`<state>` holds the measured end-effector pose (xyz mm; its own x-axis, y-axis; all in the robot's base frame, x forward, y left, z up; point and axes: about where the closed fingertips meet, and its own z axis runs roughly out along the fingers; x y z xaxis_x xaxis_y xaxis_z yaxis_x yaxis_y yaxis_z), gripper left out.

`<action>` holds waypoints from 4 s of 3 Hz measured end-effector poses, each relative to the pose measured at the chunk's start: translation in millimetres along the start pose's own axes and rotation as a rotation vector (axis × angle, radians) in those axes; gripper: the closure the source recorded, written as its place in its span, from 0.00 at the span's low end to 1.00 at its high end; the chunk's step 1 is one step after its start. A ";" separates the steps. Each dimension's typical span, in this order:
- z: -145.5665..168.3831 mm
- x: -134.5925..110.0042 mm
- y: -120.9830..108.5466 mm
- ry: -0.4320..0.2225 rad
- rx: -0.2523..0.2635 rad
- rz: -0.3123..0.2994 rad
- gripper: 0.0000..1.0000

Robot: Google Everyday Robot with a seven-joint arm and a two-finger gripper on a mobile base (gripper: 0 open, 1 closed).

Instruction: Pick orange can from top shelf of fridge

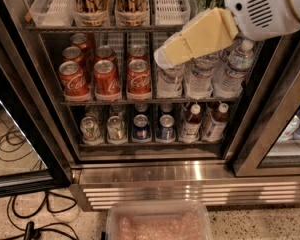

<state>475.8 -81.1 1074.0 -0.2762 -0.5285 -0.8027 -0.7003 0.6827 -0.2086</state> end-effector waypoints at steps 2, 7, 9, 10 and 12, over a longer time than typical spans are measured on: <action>30.9 -31.8 62.8 -0.199 -0.005 -0.085 0.00; 94.9 -28.7 -11.4 -0.348 0.128 0.147 0.00; 108.8 -47.3 -14.8 -0.409 0.128 0.150 0.00; 128.8 -80.4 -20.2 -0.499 0.136 0.119 0.17; 139.4 -101.0 -28.0 -0.573 0.187 0.080 0.22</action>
Offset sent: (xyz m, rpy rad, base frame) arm 0.0395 0.1047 0.0224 0.2223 -0.5037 0.0910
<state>615.0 23.5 1083.0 0.1115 -0.1515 -0.9821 -0.5498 0.8139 -0.1880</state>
